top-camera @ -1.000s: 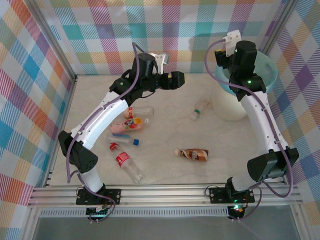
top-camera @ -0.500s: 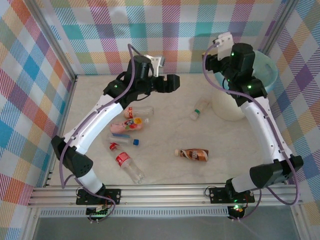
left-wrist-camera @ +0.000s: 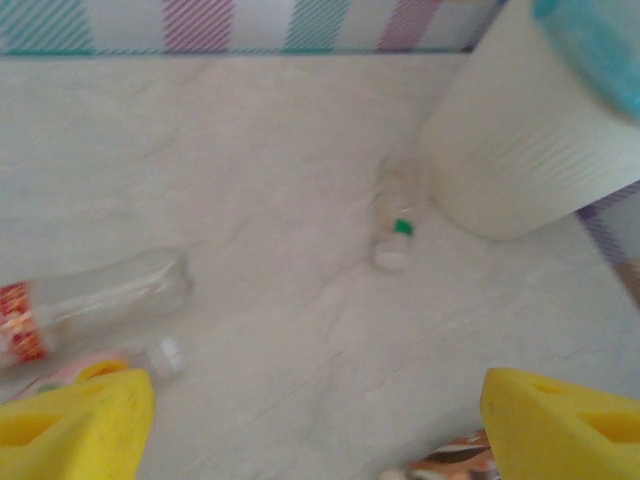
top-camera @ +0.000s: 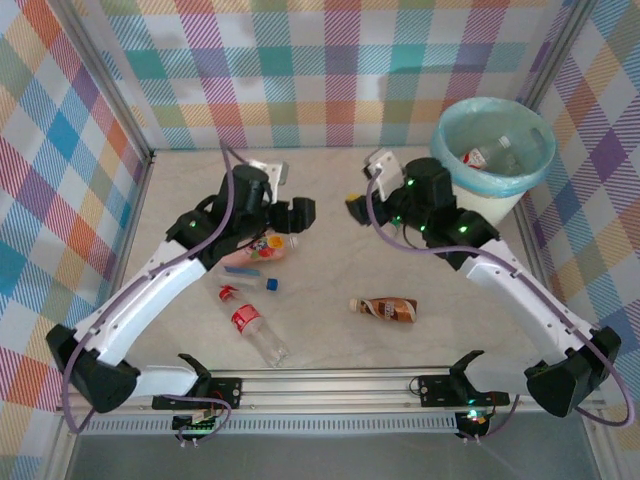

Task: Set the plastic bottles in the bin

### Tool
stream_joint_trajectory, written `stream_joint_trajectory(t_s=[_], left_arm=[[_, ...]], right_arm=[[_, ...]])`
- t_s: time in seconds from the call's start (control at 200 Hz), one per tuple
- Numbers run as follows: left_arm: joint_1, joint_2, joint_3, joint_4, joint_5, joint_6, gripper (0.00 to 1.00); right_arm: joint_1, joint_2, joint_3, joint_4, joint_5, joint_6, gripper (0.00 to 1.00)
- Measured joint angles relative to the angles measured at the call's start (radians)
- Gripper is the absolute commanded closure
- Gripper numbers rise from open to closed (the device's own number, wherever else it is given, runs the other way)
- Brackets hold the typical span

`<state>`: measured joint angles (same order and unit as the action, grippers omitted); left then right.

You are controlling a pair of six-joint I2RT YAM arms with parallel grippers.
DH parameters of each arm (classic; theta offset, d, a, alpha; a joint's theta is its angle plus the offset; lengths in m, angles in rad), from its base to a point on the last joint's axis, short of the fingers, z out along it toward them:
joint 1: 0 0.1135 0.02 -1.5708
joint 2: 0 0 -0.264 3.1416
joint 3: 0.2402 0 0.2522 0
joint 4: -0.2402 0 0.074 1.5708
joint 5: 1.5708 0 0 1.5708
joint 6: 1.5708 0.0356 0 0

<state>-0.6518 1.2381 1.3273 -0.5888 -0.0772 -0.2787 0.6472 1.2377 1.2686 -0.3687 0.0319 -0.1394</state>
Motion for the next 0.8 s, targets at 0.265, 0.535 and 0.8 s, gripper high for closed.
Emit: stream_joint_trajectory(t_s=[0.265, 0.535, 0.8], left_arm=[[0.093, -0.322, -0.201, -0.126, -0.224, -0.002, 0.13], [0.345, -0.474, -0.295, -0.185, -0.142, -0.075, 0.11], [0.560, -0.469, -0.448, -0.190, 0.065, -0.128, 0.08]], right_arm=[[0.224, 0.111, -0.046, 0.002, -0.031, 0.219, 0.26], [0.384, 0.374, 0.088, -0.068, -0.045, 0.323, 0.26], [0.449, 0.549, 0.290, -0.212, -0.083, 0.363, 0.22]])
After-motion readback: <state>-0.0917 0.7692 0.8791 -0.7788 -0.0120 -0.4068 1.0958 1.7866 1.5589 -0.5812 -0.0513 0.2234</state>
